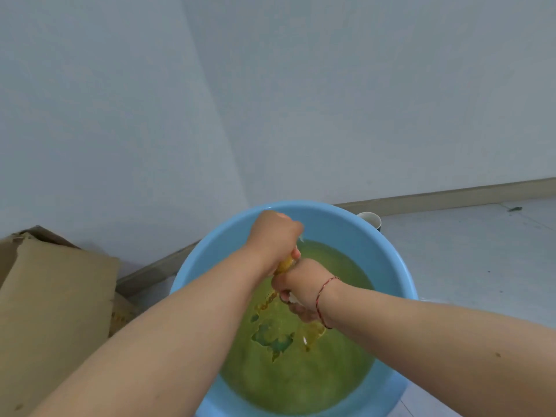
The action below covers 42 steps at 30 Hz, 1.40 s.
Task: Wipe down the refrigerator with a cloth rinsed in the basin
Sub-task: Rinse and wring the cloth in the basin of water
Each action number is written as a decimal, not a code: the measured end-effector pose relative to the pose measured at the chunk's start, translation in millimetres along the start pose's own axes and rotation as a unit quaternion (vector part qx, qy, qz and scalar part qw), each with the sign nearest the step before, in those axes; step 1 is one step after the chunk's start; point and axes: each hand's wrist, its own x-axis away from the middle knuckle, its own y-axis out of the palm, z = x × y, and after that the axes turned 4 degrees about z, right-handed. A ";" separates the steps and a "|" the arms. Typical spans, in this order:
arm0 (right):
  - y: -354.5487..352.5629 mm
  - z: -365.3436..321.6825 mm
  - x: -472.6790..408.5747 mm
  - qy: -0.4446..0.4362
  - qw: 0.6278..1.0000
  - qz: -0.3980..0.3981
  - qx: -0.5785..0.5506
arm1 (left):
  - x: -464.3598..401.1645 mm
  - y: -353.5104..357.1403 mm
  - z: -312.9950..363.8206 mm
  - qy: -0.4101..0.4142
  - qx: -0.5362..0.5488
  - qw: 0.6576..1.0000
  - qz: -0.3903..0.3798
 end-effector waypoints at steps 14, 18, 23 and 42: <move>8.3 33.6 -29.8 -0.067 0.973 0.149 0.165 | -0.6 28.2 -23.7 -0.206 0.144 0.956 0.154; 9.2 34.7 -32.2 -0.075 0.967 0.154 0.187 | -1.3 25.9 -26.4 -0.247 0.190 0.932 0.186; 8.1 34.6 -34.0 -0.079 0.954 0.169 0.233 | -7.8 23.7 -27.8 -0.277 0.229 0.913 0.194; -65.4 -0.6 -41.4 -0.159 0.984 0.068 0.043 | -2.6 -34.1 -38.9 -0.095 0.449 0.886 -0.065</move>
